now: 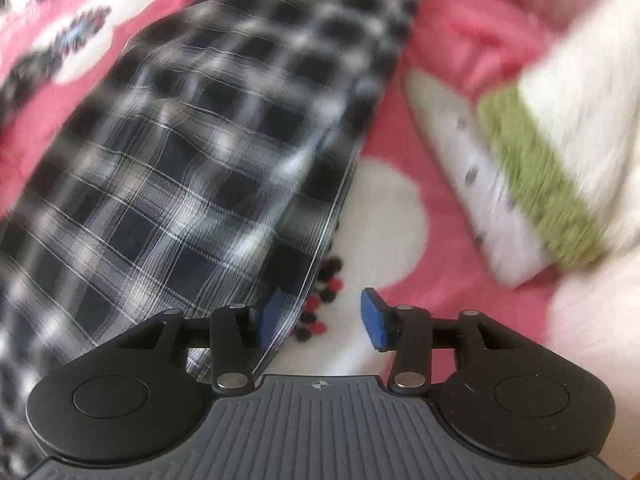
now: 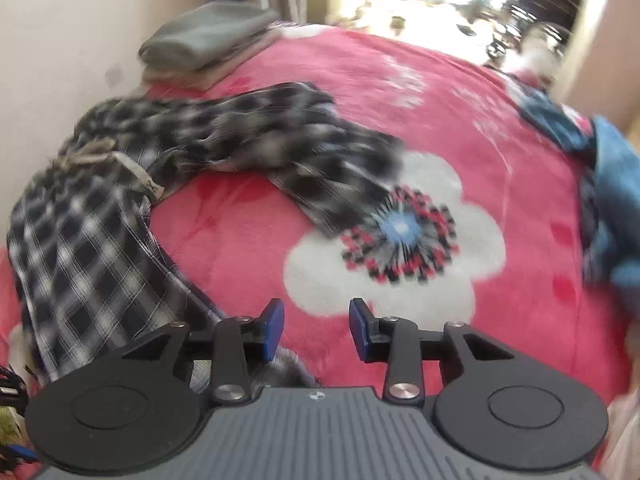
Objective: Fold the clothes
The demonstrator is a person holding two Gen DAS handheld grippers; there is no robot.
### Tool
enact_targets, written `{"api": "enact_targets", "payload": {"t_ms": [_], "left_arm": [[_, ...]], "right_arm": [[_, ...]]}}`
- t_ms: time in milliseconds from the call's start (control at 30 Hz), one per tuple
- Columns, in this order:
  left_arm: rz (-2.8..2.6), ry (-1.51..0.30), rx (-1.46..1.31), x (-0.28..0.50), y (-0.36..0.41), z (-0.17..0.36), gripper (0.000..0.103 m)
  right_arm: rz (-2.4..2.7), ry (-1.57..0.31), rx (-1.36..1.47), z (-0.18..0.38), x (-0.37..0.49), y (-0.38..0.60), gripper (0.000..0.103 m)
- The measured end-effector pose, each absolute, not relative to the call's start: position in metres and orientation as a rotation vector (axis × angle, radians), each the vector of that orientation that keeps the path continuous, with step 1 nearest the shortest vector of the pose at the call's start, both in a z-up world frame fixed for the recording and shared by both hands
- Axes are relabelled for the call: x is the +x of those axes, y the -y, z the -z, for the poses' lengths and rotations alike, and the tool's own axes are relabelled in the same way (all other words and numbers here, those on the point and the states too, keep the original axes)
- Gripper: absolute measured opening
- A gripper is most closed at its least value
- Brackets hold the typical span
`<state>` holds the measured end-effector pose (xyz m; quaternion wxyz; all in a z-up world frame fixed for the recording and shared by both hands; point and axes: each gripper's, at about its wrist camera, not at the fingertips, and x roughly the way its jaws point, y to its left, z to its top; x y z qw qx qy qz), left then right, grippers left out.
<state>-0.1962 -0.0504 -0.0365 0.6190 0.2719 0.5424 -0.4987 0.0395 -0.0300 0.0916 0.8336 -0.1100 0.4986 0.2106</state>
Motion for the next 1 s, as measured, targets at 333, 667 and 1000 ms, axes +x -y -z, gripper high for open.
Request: {"api": "enact_targets", "payload": {"t_ms": [333,667,1000], "left_arm": [[1.395,-1.486,0.584,-0.127,0.054,0.028,0.053],[1.33,-1.541,0.507,-0.102,0.017,0.059,0.048],[1.162,-1.491,0.443,-0.148,-0.009,0.081,0.048]], "right_arm": [[-0.727,-1.098,-0.359,-0.054,0.108,-0.109,0.038],[-0.787,-1.075,-0.108,-0.066,0.136,-0.065,0.036],[-0.866,-1.047,0.061,-0.012,0.1,-0.06,0.036]]}}
